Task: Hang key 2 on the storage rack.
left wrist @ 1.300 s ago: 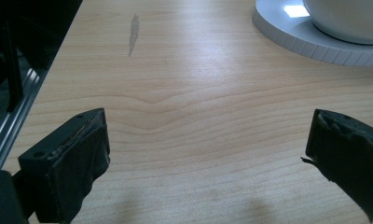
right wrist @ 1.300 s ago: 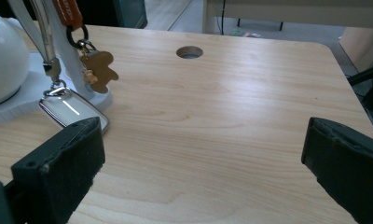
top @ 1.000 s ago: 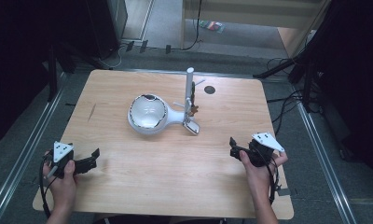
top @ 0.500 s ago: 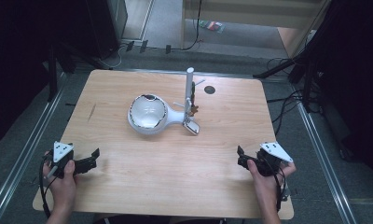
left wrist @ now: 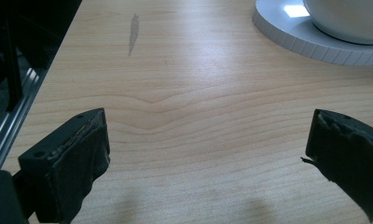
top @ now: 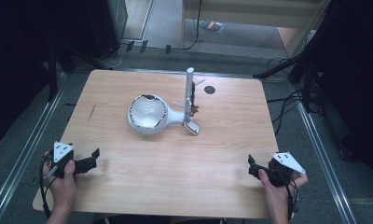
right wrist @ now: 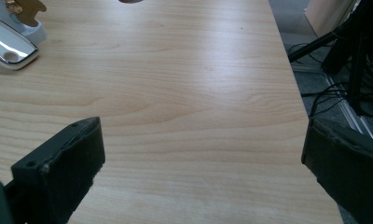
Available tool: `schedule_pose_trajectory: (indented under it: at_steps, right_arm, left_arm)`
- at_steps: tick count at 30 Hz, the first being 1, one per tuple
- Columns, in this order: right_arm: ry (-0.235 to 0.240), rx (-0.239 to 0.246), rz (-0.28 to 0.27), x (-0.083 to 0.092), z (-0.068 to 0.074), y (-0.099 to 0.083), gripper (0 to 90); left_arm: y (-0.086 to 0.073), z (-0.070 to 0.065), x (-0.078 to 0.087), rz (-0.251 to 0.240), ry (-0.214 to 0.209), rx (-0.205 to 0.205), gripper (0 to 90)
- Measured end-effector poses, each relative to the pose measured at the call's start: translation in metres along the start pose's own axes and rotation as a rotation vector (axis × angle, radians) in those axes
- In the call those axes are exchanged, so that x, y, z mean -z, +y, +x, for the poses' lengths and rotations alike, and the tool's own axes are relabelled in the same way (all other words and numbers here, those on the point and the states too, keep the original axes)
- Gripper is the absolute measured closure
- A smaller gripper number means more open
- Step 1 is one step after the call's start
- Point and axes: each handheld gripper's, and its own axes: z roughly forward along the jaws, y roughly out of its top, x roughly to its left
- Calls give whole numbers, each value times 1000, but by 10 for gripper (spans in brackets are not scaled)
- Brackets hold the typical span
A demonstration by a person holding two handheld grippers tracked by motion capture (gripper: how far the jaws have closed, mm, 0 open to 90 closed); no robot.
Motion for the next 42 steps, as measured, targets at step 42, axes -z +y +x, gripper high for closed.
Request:
schedule_pose_trajectory:
  at_steps: [42]
  right_arm:
    - [21,-35,9,37,-48,-49,0]
  left_arm:
    - [0,-2,0,-5,11,-12,0]
